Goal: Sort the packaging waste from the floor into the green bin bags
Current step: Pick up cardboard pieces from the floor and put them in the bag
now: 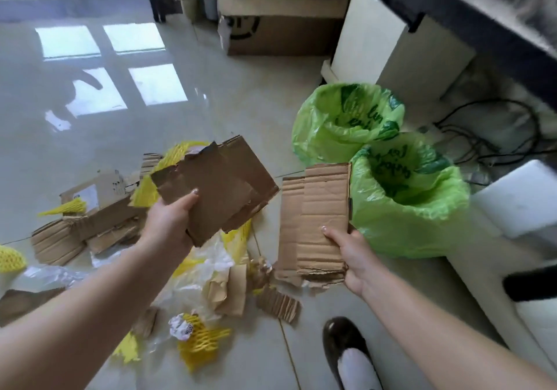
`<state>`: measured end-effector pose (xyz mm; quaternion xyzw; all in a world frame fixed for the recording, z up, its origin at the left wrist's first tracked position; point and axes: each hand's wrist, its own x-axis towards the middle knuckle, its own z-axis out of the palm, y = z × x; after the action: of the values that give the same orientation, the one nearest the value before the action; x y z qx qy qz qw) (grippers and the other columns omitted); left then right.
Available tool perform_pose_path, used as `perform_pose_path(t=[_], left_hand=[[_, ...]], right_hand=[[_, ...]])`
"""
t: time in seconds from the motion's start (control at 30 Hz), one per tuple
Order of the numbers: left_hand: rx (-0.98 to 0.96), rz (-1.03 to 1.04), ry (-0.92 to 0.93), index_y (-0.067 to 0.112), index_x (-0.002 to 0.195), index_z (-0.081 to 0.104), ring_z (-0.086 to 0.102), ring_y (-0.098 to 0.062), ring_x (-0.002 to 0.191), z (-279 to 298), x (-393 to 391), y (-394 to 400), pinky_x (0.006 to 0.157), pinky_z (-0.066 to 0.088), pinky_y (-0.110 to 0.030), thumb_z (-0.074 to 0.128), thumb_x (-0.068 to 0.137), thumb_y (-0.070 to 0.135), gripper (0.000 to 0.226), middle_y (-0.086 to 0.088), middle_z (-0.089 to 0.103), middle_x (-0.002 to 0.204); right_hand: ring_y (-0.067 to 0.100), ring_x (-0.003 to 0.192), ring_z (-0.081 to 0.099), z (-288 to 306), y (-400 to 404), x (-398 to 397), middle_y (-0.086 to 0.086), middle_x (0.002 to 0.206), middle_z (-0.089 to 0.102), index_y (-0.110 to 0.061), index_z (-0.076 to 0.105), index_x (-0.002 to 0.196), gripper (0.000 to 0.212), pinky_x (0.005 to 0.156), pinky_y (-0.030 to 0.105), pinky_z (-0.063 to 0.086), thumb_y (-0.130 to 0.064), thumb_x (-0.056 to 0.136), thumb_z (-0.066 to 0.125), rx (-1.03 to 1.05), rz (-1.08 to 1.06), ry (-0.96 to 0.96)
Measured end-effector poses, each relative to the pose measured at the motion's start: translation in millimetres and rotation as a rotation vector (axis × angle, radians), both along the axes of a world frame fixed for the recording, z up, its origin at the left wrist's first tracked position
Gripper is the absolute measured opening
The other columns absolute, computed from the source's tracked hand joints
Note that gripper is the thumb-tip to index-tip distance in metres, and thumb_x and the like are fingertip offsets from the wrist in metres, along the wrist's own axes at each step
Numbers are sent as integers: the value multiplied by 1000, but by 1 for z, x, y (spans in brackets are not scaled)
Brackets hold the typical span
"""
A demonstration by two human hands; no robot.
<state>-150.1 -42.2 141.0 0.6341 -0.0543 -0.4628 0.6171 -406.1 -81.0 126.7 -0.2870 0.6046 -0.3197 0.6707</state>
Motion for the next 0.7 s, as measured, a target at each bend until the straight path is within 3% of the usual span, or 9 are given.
perform_pose_path(t=[0.13,0.2,0.27,0.33,0.4,0.47,0.53,0.63,0.7], left_hand=[[-159,-140,-107,12,106,60,63,-28,70,69,-63,-36,46,56,-35,55,89,11,18,-12,65,90],[-214,-222,-180,15,87,60,58,-27,63,93,-104,-53,45,49,-28,56,82,14,6,-12,62,81],[-262,-321,-224,18,80,61,55,-26,65,109,-147,-67,50,41,-29,54,72,21,11,-12,61,80],[-288,-383,-241,19,88,62,56,-25,70,113,-188,-83,53,41,-27,52,70,26,22,-9,65,83],[-299,-433,-255,21,102,59,63,-26,83,110,-226,-98,65,52,-34,55,77,23,25,-7,68,97],[-307,-477,-293,24,102,57,63,-22,93,99,-258,-113,86,54,-43,56,85,16,19,-3,67,101],[-315,-536,-353,24,100,61,64,-20,93,85,-284,-127,90,52,-48,57,82,18,19,0,70,99],[-312,-629,-398,27,125,55,63,-20,106,64,-313,-143,95,50,-44,56,88,13,39,-1,67,115],[-313,-689,-300,26,131,48,62,-20,110,49,-321,-151,98,48,-41,54,91,6,45,-2,65,120]], right_hand=[[32,75,66,54,-14,-45,11,78,66,-13,58,87,6,77,52,55,-11,82,60,-185,-141,49],[39,88,66,74,-27,-68,13,87,65,-15,56,86,21,81,61,52,-25,69,64,-239,-226,92],[39,95,64,86,-41,-90,11,90,64,-17,54,83,25,85,59,51,-31,64,62,-284,-315,121],[36,95,64,94,-56,-108,7,92,65,-22,55,84,13,86,56,52,-25,73,60,-353,-378,116],[31,95,65,97,-72,-124,4,101,68,-28,57,90,13,88,53,52,-20,79,58,-433,-405,147],[22,96,59,98,-86,-136,-2,110,63,-25,53,105,20,88,36,48,-17,87,56,-500,-381,237],[16,99,53,89,-100,-146,-5,111,55,-13,47,122,32,83,24,38,-18,91,55,-539,-341,320],[21,91,59,61,-123,-156,5,103,61,-8,50,111,24,68,19,41,-16,89,58,-590,-266,397],[21,86,61,40,-134,-159,4,98,64,-14,51,102,15,67,21,44,-14,88,58,-565,-213,410]])
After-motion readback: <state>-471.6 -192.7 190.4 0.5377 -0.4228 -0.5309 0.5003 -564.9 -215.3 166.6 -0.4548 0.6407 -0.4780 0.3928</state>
